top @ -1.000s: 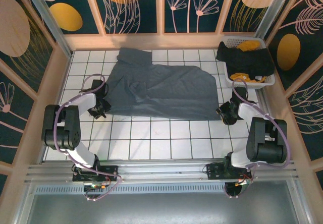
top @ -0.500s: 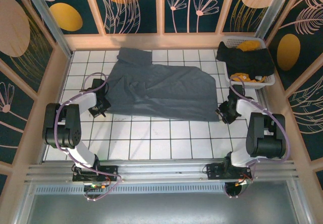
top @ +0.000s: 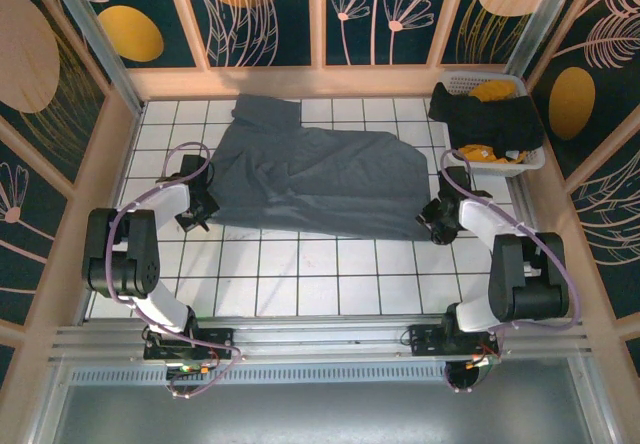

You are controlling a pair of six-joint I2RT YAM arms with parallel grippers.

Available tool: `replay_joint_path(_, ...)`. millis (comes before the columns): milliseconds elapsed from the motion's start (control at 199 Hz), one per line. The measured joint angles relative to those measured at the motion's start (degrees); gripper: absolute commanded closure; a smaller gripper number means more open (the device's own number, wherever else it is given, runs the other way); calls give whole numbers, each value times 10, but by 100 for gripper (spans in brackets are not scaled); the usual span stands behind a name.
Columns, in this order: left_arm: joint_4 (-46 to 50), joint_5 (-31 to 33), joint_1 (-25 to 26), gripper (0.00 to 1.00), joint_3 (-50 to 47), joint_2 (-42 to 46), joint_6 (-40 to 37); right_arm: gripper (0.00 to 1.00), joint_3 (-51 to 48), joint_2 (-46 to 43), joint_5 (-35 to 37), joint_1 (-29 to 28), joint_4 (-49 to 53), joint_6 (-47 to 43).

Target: Fold and stack the t-shirts

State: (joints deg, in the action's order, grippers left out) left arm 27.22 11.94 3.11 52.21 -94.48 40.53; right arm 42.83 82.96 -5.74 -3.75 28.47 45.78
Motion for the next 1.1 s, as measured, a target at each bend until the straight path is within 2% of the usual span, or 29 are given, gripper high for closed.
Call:
replay_joint_path(446, 0, -2, 0, 100, 4, 0, 0, 59, 9, 33, 37, -7, 25, -20)
replay_joint_path(491, 0, -2, 0, 100, 4, 0, 1, 65, 11, 36, 42, -10, 28, -20)
replay_joint_path(607, 0, -6, 0, 100, 4, 0, 2, 91, 16, 43, 42, -12, 31, -21)
replay_joint_path(677, 0, -5, 0, 100, 4, 0, 4, 100, 28, 50, 41, -17, 28, -23)
replay_joint_path(837, 12, -2, 0, 100, -3, 25, 27, 100, 33, 54, 44, -19, 28, -26)
replay_joint_path(1103, 45, -7, 0, 100, -80, 135, 117, 100, 11, 23, 44, -19, 64, -42)
